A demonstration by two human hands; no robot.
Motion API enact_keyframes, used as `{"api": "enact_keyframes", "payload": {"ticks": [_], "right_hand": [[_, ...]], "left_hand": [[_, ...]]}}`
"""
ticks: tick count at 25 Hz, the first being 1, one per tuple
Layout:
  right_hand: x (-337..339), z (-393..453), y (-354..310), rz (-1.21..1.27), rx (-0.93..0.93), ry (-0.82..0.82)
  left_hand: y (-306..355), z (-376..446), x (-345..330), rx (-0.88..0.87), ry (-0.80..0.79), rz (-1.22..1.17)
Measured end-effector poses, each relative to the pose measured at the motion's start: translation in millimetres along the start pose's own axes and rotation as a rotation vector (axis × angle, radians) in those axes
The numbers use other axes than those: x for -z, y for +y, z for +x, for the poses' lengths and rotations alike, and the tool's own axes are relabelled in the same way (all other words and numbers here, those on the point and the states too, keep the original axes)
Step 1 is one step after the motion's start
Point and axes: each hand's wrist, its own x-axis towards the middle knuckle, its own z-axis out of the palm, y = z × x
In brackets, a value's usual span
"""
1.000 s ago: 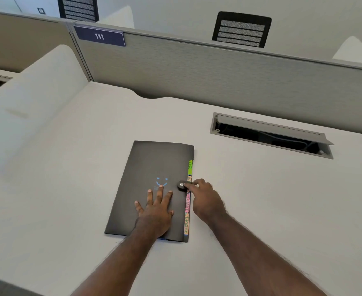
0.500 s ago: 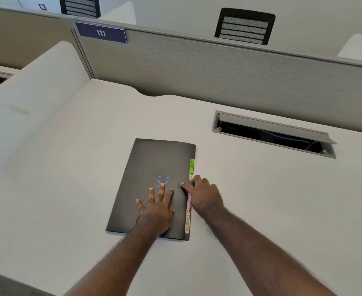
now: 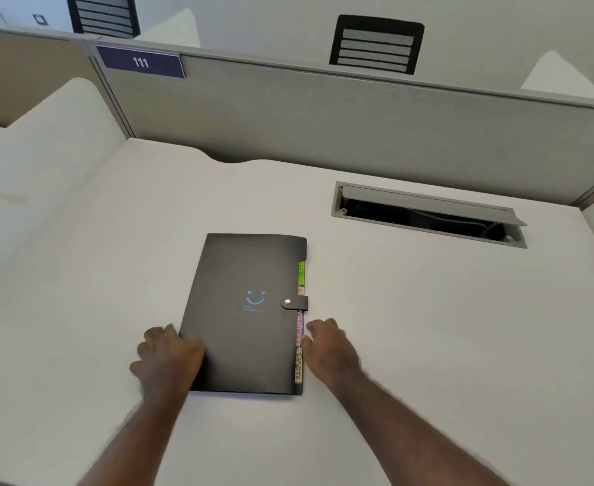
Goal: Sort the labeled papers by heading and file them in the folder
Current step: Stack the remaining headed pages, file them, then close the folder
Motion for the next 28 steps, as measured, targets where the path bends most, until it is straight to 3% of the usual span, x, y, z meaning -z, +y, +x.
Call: {"api": "enact_keyframes", "payload": {"ticks": [2,6,10,19,28], "right_hand": [[-9,-4,-3,0.239,-0.057,-0.076],[0,-2,0,0.605,-0.172,-0.117],[28,-3,36,0.742,-0.198,-0.087],[106,-49,197,0.824,-0.309,0.134],[123,-78,287,0.807,-0.403,0.210]], "left_hand": [[-13,6,0,0.018,-0.039,-0.052],[-17,9,5,0.049,-0.212,-0.558],[3,-14,8,0.010,-0.383,-0.738],[118,-118,-57,-0.204,-0.583,-0.690],[158,-186,-112,-0.243,-0.572,-0.546]]}}
